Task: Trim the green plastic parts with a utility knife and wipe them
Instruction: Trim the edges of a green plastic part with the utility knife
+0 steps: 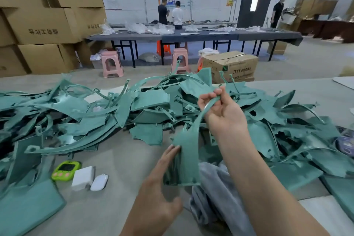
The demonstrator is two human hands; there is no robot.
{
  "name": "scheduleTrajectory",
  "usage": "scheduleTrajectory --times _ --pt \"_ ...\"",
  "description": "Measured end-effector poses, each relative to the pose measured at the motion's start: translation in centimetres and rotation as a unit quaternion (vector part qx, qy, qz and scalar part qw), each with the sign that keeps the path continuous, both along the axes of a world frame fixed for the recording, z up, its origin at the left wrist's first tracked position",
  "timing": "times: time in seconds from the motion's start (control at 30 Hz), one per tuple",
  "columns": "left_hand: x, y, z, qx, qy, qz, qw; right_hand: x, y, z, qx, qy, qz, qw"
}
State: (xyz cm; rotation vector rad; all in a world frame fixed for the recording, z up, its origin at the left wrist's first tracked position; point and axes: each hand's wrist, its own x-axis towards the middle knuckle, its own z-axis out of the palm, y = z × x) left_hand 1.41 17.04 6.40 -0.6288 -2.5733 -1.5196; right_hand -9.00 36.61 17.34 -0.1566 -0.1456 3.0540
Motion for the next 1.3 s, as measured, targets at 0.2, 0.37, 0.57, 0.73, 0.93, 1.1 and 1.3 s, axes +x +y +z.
scheduleTrajectory --times 0.2,0.37,0.57,0.73,0.93,1.1,1.3 --pt "1.9 0.2 -2.5 -0.015 0.19 0.213 0.958 0.5 -2.0 -2.5 0.066 -0.078 0.049 0.994" --pt "1.8 -1.5 -3.3 0.111 0.062 0.392 0.911 4.3 -3.6 -7.4 0.649 -0.116 0.034 0.751" --pt "1.1 -4.1 -5.3 0.096 -0.036 0.425 0.899 9.6 -0.8 -13.3 0.998 -0.005 0.023 0.057" --pt "2.1 -4.4 -6.7 0.06 0.053 0.344 0.936 9.5 3.7 -11.7 0.988 -0.007 0.015 0.151" --pt "1.6 -4.7 -8.4 -0.08 0.084 0.329 0.937 10.9 6.4 -8.6 0.971 -0.106 -0.212 -0.039" --pt "1.5 -4.8 -8.8 -0.094 0.071 0.284 0.952 15.7 -1.0 -14.5 0.991 0.072 -0.084 0.073" --pt "1.6 -4.9 -9.0 -0.085 0.012 0.279 0.956 16.7 -0.1 -17.4 0.995 0.018 -0.066 0.079"
